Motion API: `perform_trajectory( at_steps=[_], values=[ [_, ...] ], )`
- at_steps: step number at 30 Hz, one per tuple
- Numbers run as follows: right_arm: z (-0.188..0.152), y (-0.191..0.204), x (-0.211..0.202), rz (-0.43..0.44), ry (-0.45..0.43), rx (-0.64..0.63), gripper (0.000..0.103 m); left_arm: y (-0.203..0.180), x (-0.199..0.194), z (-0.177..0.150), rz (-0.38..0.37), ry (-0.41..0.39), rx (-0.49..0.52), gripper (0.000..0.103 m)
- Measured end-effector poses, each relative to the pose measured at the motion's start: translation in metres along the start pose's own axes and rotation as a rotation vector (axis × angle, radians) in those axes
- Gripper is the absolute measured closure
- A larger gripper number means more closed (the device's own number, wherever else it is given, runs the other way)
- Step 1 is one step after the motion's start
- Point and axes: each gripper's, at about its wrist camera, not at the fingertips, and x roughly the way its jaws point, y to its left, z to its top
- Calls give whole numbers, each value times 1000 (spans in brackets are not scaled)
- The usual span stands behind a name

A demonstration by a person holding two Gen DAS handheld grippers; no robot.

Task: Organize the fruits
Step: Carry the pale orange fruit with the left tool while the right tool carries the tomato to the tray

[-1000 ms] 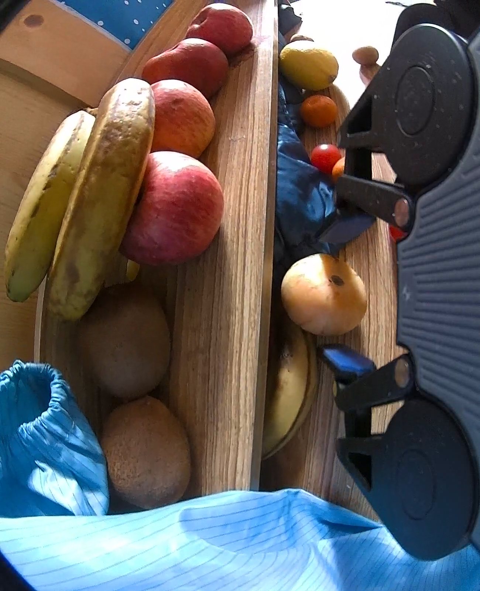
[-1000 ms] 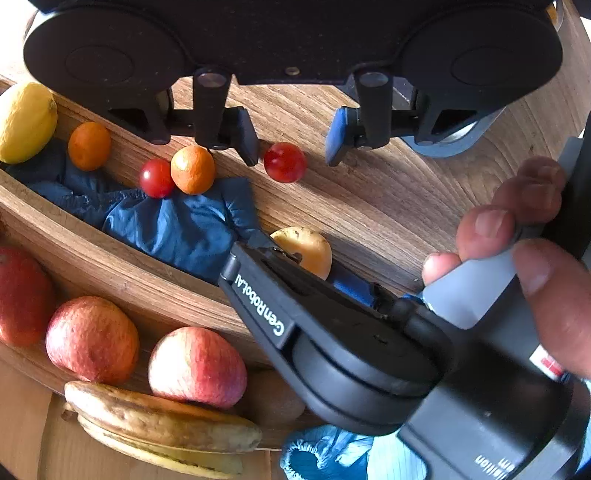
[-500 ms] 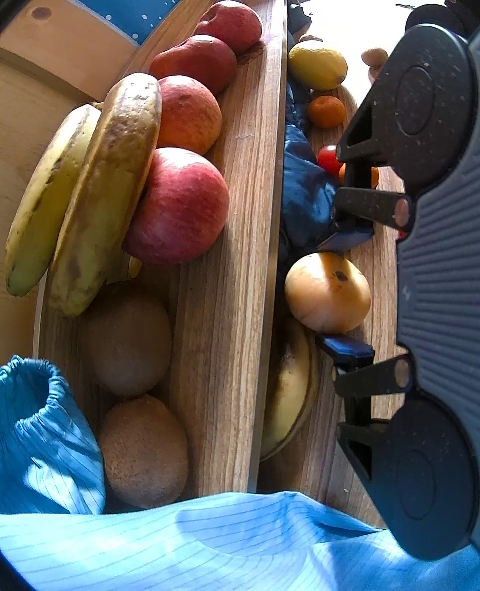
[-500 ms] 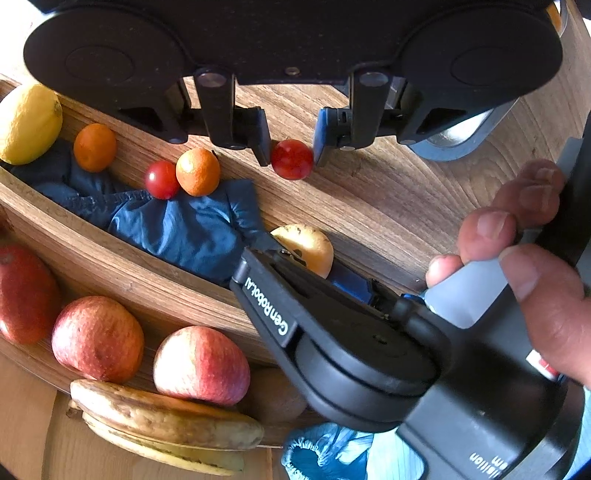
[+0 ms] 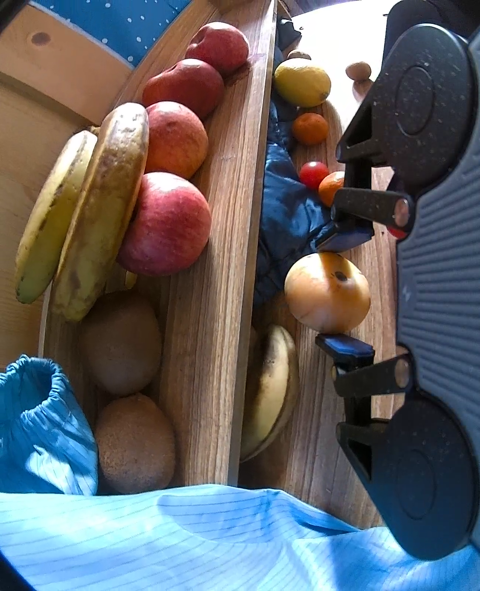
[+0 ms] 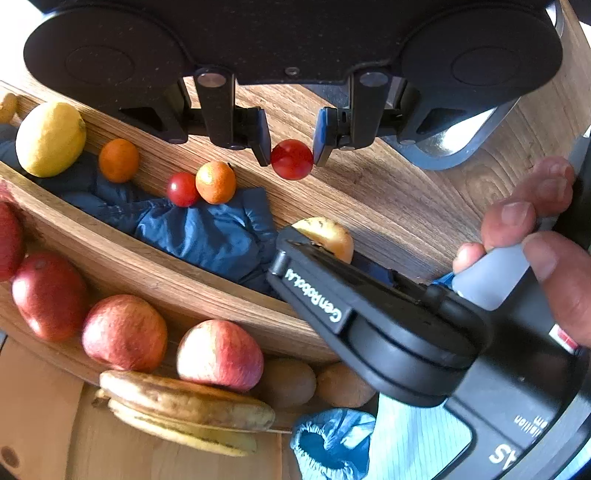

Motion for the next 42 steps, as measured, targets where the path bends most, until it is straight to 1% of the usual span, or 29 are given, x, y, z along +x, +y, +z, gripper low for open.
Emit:
perform_trajectory(
  at_steps=[5,6,11,16,27,42],
  values=[
    [-3,5,-14,-21,-14,8,77,3,-12,-8,-13,-9,10,51],
    [-3,6,-24,-25,-18,10,77,2,-16,-10,-16,-10,13,51],
    [-7,13,-39,-43,-32,16,77,0,-29,-17,-31,-15,36,51],
    [-14,22,-44,-60,-38,20,77,0,-45,-26,-52,-17,64,51],
    [-39,48,-71,-96,-50,30,77,0,-70,-57,-84,-10,123,51],
    [-76,86,-99,-127,-36,62,77,3,-94,-102,-109,20,189,51]
  ],
)
